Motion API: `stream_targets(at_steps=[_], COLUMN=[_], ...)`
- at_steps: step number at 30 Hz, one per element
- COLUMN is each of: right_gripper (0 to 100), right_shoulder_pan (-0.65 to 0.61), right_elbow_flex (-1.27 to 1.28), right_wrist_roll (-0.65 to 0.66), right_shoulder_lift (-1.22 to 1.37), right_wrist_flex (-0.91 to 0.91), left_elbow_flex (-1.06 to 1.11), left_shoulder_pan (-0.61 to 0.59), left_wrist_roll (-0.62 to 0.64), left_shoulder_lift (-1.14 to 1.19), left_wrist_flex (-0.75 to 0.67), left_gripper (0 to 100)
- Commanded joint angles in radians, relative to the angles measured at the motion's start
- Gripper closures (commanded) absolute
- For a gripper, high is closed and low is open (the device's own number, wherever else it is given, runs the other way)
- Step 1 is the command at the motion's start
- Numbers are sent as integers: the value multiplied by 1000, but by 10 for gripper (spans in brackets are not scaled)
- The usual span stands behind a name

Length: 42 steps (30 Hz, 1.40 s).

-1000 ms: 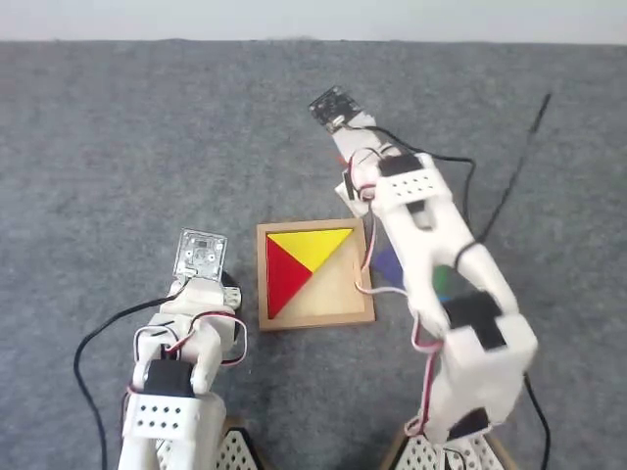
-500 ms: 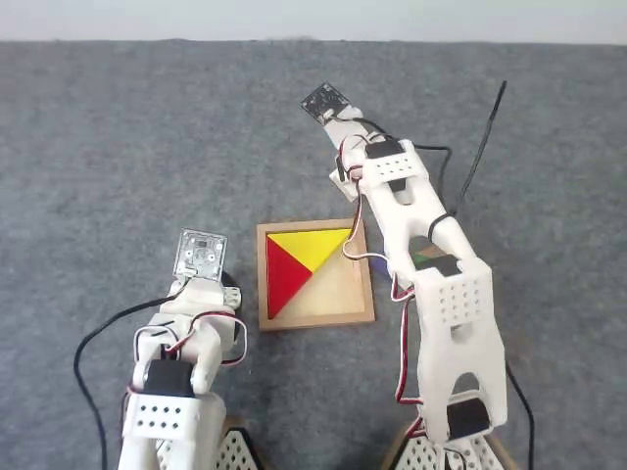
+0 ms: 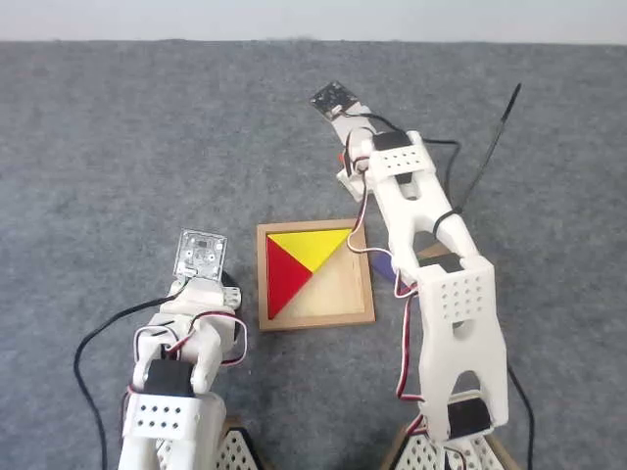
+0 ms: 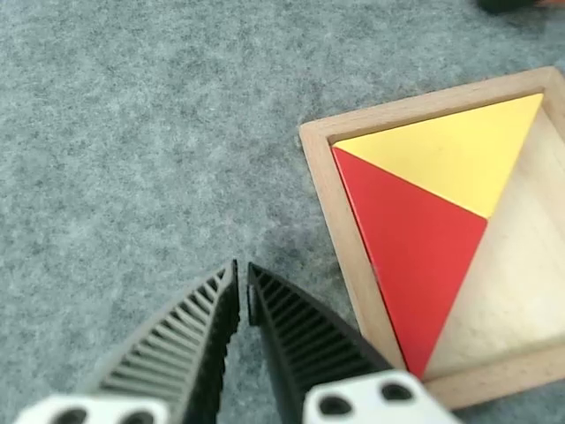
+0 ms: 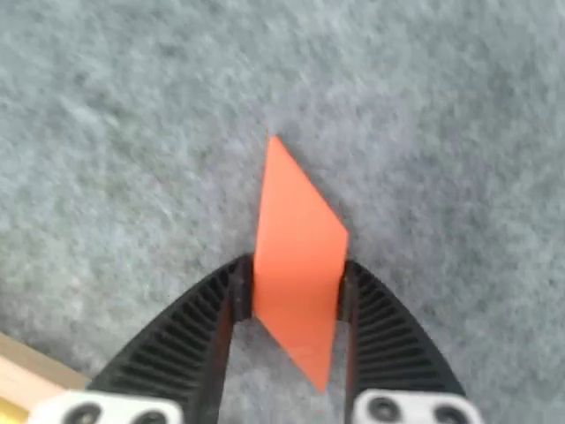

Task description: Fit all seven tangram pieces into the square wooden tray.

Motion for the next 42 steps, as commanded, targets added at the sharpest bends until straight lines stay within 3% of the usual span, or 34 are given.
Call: stream_targets(at_steps=[1,7,16,19,23,33,42], right_gripper=[924,943,953,992,988,986,988], right_shoulder_pan=[58,94,68,104,122,-28,-88], right_elbow_flex=[3,8,11,58,344,1364,1711], right_wrist_roll=[5,-3,-35,-32,40,54,54], right_shoulder_lift=[-39,-196,-433,-452,-530,-1171,-1454], right_wrist_flex=[94,254,704,776,653,-5,-93], left_elbow_flex=[-8,-8,-8,-8,-8,-8,-8], left_shoulder_pan=[-5,-5,-5,-5,-5,-5,-5], left_wrist_roll=[3,3,3,3,3,3,3], left_shoulder_lift=[-12,-12,-12,-12,-12,-12,-12], left_wrist_flex=[2,2,2,2,2,2,2], left_gripper=[986,986,986,986,986,986,986])
